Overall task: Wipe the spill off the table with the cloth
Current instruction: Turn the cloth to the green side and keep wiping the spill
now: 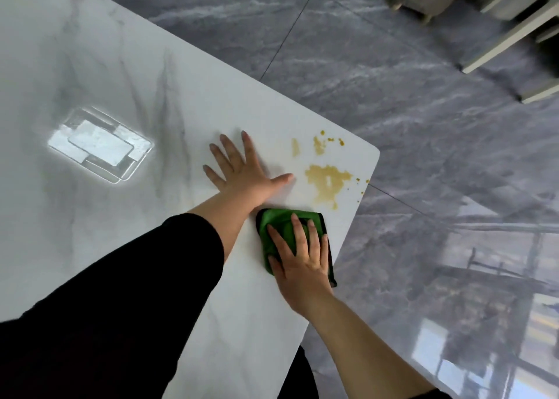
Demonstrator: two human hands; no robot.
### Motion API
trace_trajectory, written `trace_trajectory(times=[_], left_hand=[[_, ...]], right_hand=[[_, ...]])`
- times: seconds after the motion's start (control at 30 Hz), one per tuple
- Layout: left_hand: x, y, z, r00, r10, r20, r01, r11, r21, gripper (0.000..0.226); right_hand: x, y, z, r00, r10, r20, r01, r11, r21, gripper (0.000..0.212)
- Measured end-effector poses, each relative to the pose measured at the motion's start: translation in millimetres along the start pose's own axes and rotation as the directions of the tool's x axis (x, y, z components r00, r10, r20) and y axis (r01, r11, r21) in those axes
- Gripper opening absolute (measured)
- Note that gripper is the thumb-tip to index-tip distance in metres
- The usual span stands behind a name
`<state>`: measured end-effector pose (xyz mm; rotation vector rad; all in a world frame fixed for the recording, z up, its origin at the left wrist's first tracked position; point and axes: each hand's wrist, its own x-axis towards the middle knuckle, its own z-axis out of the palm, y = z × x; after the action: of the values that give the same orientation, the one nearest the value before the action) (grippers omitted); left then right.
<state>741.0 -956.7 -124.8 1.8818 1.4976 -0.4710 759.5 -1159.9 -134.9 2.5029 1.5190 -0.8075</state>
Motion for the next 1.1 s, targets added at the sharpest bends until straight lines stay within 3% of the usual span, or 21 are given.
trace_trajectory(times=[0.2, 0.27, 0.4, 0.53, 0.73, 0.97, 1.1], left_hand=[[13, 0, 11, 1.0, -0.002, 0.017, 0.002, 1.0, 0.002, 0.139], [14, 0, 11, 1.0, -0.002, 0.024, 0.002, 1.0, 0.008, 0.138], [14, -1, 12, 1.0, 0.002, 0.03, -0.003, 1.0, 0.005, 0.138], [14, 0, 12, 0.999, 0.007, 0.045, -0.006, 1.0, -0.016, 0.137], [16, 1, 12, 0.999, -0.012, 0.041, 0.013, 1.0, -0.024, 0.136], [12, 3, 10, 0.999, -0.016, 0.038, 0.016, 1.0, 0.007, 0.134], [13, 3, 10, 0.998, -0.025, 0.049, 0.024, 0.999, 0.024, 0.133]], right_hand=[[-29, 2, 5, 0.982, 0.114, -0.149, -0.107, 0.993, 0.054, 0.052], [-32, 2, 3, 0.984, 0.131, -0.119, -0.126, 0.991, 0.055, 0.052], [8, 17, -12, 0.971, 0.233, -0.053, -0.225, 0.966, 0.127, 0.055], [79, 49, -53, 0.929, 0.343, -0.136, -0.31, 0.925, 0.221, 0.054], [143, 85, -91, 0.946, 0.293, -0.136, -0.266, 0.946, 0.186, 0.052], [66, 80, -46, 0.974, 0.159, -0.164, -0.134, 0.979, 0.151, 0.054], [57, 80, -41, 0.991, 0.104, -0.089, -0.096, 0.991, 0.095, 0.055]])
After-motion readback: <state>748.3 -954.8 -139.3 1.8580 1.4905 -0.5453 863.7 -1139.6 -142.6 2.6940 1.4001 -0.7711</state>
